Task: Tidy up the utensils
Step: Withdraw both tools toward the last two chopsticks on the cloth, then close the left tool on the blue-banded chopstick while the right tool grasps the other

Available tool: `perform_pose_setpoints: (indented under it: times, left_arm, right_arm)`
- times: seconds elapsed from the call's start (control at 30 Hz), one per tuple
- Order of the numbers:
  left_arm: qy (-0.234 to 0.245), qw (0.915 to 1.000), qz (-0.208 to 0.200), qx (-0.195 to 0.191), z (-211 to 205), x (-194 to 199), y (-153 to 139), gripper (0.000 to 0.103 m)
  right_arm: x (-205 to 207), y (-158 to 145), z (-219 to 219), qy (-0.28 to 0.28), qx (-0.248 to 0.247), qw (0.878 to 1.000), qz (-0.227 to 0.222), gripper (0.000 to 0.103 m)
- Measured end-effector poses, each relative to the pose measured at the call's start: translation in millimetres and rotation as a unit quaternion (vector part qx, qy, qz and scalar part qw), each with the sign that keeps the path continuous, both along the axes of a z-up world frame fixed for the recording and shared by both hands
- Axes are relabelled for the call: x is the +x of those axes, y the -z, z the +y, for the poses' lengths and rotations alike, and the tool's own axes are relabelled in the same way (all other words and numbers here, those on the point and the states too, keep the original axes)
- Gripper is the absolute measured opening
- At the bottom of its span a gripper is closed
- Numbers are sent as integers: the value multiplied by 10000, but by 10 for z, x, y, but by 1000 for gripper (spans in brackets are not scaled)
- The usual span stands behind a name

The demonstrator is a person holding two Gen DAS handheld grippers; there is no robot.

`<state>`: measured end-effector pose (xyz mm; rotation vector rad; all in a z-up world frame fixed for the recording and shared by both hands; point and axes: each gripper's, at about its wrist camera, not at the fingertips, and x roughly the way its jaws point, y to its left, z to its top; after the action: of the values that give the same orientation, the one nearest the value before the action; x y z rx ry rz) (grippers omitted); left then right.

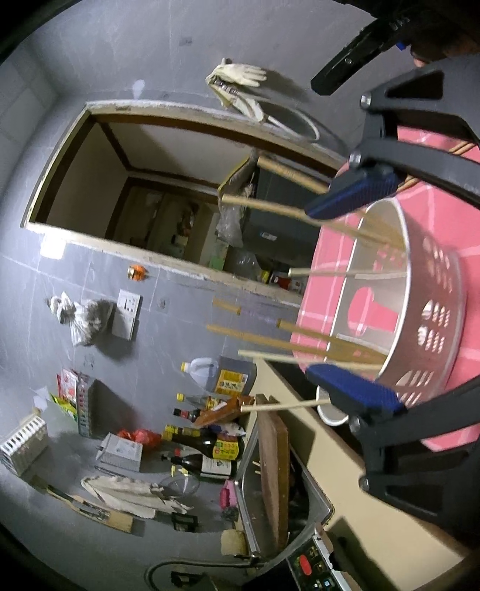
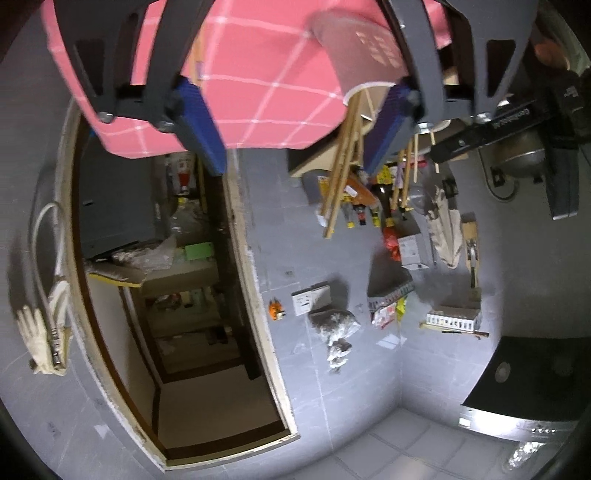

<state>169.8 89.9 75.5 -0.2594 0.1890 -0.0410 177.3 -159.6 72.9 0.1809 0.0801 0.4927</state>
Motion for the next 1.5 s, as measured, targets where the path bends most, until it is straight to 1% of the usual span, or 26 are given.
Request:
perform_pose_setpoints:
  times: [0.03, 0.1, 0.17, 0.2, 0.23, 0.43, 0.6, 0.77, 0.93, 1.0, 1.07, 1.1, 1.13, 1.17, 1.2, 1.23, 1.3, 1.33, 1.37, 1.43, 1.5]
  left_arm:
    - [32, 10000, -9, 23, -34, -16, -3, 85]
    - [141, 9999, -35, 78, -128, -63, -2, 93]
    - [252, 9996, -39, 127, -237, -101, 7, 97]
    - [304, 9994, -44, 144, -287, -121, 15, 98]
    - [370, 9992, -27, 174, -347, -134, 26, 99]
    - [655, 9973, 259, 194, -643, -133, 140, 100]
    - [716, 9945, 693, 321, -888, -40, 312, 100]
    - [658, 9915, 1049, 407, -1026, 49, 466, 100]
    - [557, 9868, 1449, 470, -1078, 166, 623, 100]
    - [539, 9842, 1615, 483, -1084, 211, 687, 100]
    - [529, 9811, 1782, 531, -1102, 252, 751, 100]
    - [529, 9796, 1854, 559, -1115, 270, 780, 100]
    - [533, 9784, 1915, 571, -1121, 285, 805, 100]
    - [544, 9770, 1980, 572, -1128, 302, 827, 100]
    - [557, 9756, 2047, 568, -1136, 320, 851, 100]
    - [559, 9746, 2095, 567, -1129, 334, 862, 100]
    - [577, 9724, 2187, 575, -1128, 358, 895, 100]
    - [598, 9710, 2243, 579, -1131, 374, 912, 100]
    - [619, 9698, 2286, 582, -1136, 388, 931, 100]
    - [650, 9672, 2379, 615, -1166, 416, 966, 100]
    - [704, 9647, 2453, 647, -1188, 424, 990, 100]
  right_arm:
    - [-22, -2, -48, 33, -26, 10000, 15, 83]
    - [-79, -3, -171, 162, -137, 9998, 51, 87]
    - [-126, 7, -290, 239, -188, 9995, 93, 94]
    - [-149, 11, -346, 286, -226, 9993, 116, 100]
    - [-162, 14, -379, 325, -266, 9990, 127, 103]
    - [-202, 65, -566, 510, -530, 9969, 285, 103]
    - [-152, 169, -649, 541, -802, 9937, 572, 103]
    - [-12, 321, -727, 579, -950, 9883, 1048, 103]
    - [196, 512, -730, 576, -1260, 9760, 1679, 103]
    - [288, 602, -702, 509, -1418, 9692, 1949, 101]
    - [351, 689, -674, 443, -1549, 9627, 2175, 92]
    - [391, 732, -660, 396, -1616, 9590, 2295, 89]
    - [431, 776, -644, 373, -1688, 9552, 2403, 83]
    - [474, 821, -627, 360, -1768, 9511, 2508, 80]
    - [519, 866, -613, 321, -1829, 9470, 2622, 75]
    - [545, 902, -603, 275, -1852, 9446, 2697, 68]
    - [612, 978, -569, 129, -1928, 9377, 2889, 60]
    - [642, 1002, -558, 71, -1950, 9358, 2937, 58]
    - [671, 1028, -542, 18, -1978, 9334, 2994, 53]
    - [721, 1066, -510, -66, -2037, 9286, 3100, 48]
    - [766, 1109, -484, -138, -2078, 9241, 3203, 46]
